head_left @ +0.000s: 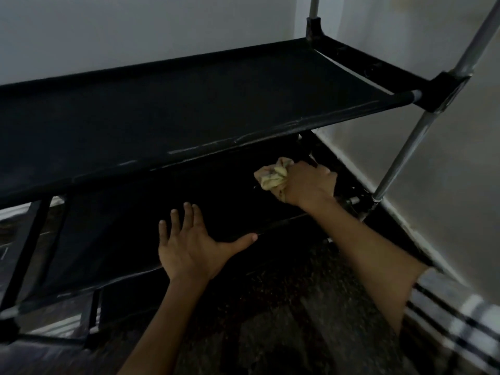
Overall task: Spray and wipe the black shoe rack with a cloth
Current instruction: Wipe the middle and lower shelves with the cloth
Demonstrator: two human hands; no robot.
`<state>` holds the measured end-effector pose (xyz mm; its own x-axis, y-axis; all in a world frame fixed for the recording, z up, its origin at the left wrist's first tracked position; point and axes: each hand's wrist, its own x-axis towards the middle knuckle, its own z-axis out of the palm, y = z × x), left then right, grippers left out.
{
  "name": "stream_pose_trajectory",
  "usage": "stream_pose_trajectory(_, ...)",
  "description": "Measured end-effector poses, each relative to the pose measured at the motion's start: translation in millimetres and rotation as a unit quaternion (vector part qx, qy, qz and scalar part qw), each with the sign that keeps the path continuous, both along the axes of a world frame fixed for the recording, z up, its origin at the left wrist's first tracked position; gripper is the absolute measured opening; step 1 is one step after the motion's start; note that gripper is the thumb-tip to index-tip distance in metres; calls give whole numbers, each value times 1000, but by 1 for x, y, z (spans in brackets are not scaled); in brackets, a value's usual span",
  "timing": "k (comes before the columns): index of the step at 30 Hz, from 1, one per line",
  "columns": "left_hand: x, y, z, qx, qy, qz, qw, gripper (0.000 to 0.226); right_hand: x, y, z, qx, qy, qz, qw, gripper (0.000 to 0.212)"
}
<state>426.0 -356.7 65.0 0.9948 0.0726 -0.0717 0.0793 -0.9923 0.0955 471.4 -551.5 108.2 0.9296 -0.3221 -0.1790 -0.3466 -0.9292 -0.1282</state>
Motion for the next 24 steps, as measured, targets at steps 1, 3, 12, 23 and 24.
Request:
stream_pose_trajectory(1, 1, -1, -1, -1, -6, 0, 1000, 149, -2, 15, 0, -5, -15, 23, 1000, 42)
stream_pose_trajectory(3, 3, 0, -4, -7, -20, -2, 1000, 149, -8, 47, -6, 3, -42, 118, 992, 39)
stream_pose_trajectory(12, 0, 6, -4, -91, -67, -24, 993, 144, -3, 60, -4, 282, 64, 195, 937, 36)
stream_pose_trajectory(23, -57, 56, 53, -298, -138, -91, 940, 88, -67, 51, 58, 504, -63, 271, 817, 38)
stream_pose_trajectory(24, -67, 68, 55, -293, -137, -67, 944, 85, -73, 52, 63, 507, -61, 274, 815, 36)
